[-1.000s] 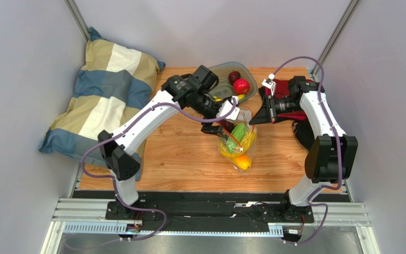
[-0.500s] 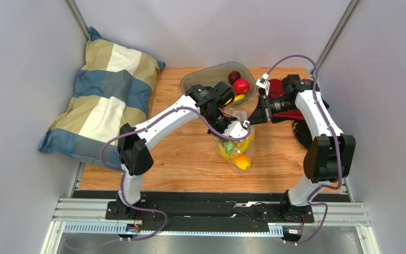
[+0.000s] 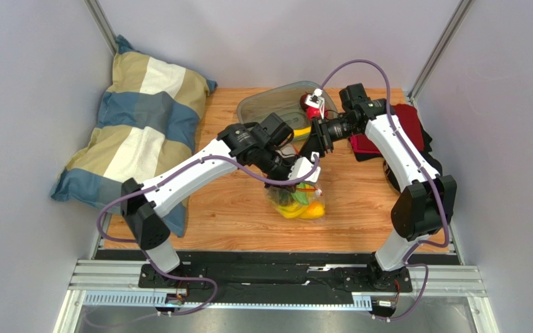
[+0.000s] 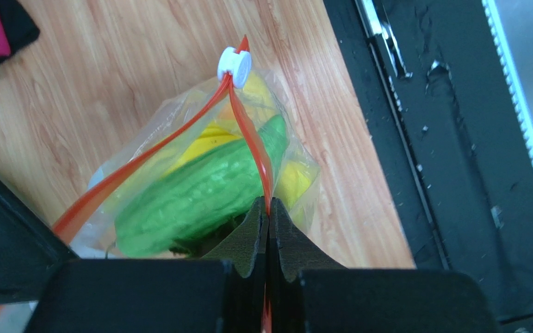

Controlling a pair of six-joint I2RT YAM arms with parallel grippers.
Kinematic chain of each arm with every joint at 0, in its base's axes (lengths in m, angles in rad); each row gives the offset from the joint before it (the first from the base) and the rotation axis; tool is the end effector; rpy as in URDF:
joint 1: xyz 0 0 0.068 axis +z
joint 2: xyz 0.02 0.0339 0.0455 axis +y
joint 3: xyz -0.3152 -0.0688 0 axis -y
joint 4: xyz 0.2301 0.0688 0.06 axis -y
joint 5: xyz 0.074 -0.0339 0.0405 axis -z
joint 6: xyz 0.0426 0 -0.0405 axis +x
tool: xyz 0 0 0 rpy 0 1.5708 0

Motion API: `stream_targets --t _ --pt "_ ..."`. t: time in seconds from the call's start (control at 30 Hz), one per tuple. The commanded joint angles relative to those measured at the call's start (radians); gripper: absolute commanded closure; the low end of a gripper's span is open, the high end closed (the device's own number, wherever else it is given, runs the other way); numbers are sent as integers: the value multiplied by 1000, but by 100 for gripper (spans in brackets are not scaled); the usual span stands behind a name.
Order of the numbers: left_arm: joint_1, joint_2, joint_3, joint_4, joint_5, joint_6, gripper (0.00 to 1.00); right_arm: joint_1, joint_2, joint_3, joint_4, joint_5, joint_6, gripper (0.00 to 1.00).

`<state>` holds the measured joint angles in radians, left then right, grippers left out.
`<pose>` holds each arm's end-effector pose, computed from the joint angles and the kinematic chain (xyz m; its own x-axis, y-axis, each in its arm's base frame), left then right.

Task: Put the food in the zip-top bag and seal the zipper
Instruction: Zip the zipper food storage bag at the center of the board.

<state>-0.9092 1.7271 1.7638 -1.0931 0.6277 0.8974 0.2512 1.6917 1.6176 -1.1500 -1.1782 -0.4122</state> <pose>0.1954 -0.2917 0.3988 0.3044 0.6389 -0.7065 0.9271 -0.3690 0.0657 0.3027 0.1183 0.3843 -0.6748 -0.3314 -0.6595 -0.7307 0.1744 0.6600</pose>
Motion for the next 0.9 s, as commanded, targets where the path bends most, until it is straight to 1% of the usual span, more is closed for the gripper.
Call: stream_targets --t 0.0,0.03,0.07,0.1,0.13,0.17,0.2,0.23,0.3,0.33,0.37,0.4,0.43,0.47,0.5,0.53,0.6,0.7,0.87 --pt "-3 -95 -119 277 -14 -316 100 11 -15 50 78 7 67 29" --pt "-3 -98 -131 294 -17 -397 100 -15 -27 36 78 18 62 18" --pt "-2 -97 -135 318 -14 -428 100 -33 -44 28 78 26 49 10" --pt "0 -93 -135 329 -11 -455 100 -83 -76 21 78 28 40 8" --pt "1 -92 -138 340 1 -504 100 -111 -99 5 75 25 29 8" --pt "1 -93 -142 364 6 -523 100 -145 -121 -5 66 19 9 8" --pt "3 -95 -147 381 4 -543 100 -208 -176 -24 53 3 -67 8" --pt "7 -100 -151 409 10 -561 100 -236 -205 -45 26 0 -107 9" --pt "15 -113 -158 433 27 -572 100 -309 -281 -152 13 0 -219 9" --pt "23 -119 -170 449 41 -577 100 -320 -353 -192 9 2 -259 9" --pt "27 -126 -176 479 43 -590 100 -325 -395 -281 7 14 -295 9" --pt "29 -135 -182 487 47 -592 100 -325 -432 -321 9 17 -333 10" --pt "32 -135 -187 498 56 -592 100 -325 -504 -373 25 12 -390 11" --pt "35 -138 -188 499 59 -595 100 -323 -538 -418 57 0 -387 11" --pt "36 -138 -191 507 60 -597 100 -322 -568 -512 147 -6 -370 12" --pt "38 -139 -193 507 60 -595 100 -320 -604 -556 203 -8 -311 13" --pt "38 -136 -194 506 61 -601 100 -300 -681 -654 338 -9 -258 15" --pt "39 -144 -210 516 69 -615 100 -261 -736 -712 447 32 -235 16" --pt "39 -173 -253 552 96 -604 100 -256 -730 -795 636 72 -133 23"
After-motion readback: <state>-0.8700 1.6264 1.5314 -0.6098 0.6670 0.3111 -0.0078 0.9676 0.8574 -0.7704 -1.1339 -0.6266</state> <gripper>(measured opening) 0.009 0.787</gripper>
